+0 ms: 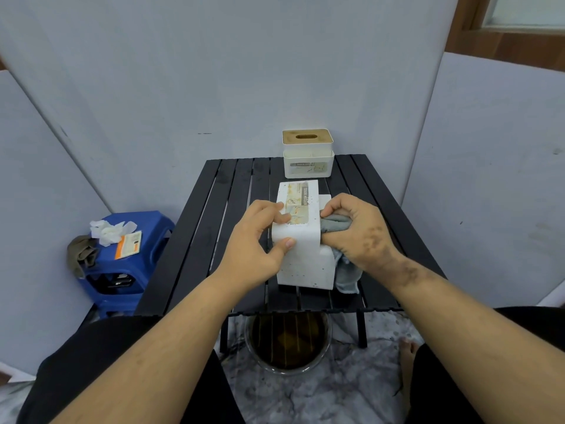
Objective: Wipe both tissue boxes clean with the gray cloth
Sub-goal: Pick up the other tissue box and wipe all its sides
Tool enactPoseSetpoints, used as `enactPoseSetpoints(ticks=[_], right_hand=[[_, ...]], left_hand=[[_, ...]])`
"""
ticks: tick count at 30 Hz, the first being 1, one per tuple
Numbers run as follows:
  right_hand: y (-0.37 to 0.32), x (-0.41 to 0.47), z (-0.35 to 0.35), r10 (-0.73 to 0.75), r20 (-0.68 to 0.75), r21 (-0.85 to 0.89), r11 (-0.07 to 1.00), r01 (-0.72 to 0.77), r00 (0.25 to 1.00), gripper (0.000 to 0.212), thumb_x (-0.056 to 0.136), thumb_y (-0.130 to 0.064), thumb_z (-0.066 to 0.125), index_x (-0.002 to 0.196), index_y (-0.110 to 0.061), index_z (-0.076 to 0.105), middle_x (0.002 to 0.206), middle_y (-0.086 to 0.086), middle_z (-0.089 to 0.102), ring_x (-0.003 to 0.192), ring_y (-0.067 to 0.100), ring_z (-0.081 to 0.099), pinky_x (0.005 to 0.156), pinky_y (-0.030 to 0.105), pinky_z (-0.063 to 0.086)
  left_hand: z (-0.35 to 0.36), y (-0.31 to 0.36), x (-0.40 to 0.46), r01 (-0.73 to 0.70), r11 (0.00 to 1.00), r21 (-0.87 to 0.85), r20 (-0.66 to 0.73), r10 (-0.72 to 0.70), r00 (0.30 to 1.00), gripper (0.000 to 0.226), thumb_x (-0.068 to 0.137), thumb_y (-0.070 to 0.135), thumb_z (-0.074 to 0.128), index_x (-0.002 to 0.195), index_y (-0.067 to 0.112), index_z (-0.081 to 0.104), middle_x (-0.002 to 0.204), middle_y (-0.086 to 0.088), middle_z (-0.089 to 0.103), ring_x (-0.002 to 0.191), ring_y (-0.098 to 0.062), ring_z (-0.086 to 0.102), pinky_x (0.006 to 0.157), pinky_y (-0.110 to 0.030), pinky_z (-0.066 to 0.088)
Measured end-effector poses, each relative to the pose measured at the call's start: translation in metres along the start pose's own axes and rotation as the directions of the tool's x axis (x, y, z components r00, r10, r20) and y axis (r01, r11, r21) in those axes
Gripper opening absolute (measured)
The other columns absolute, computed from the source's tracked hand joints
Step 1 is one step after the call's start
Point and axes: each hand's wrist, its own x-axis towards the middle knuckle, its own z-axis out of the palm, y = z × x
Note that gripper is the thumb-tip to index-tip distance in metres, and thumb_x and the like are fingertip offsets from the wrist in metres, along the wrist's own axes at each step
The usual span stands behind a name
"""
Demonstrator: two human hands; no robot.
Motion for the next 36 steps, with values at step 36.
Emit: enactPoseSetpoints(ticks=[36], right_hand=[[-0.026,0.044,-0.016,0.007,0.009,-0.246,0.969,-0.005,1.0,0.024,0.071,-0.019,0.088,0.086,-0.024,0.07,0.09,-0.007,0.071,0.081,0.003,0.066,0.066,0.007,0.049]], left_hand=[[0.001,-0.003,-0.001,0.017,0.995,-0.096,0.032,-0.014,0.999,0.027,0.085,0.02,0.075,0.11,0.018,0.064,0.132,0.013,0.053,0.13,-0.014,0.056,0.104,-0.046,0.052]])
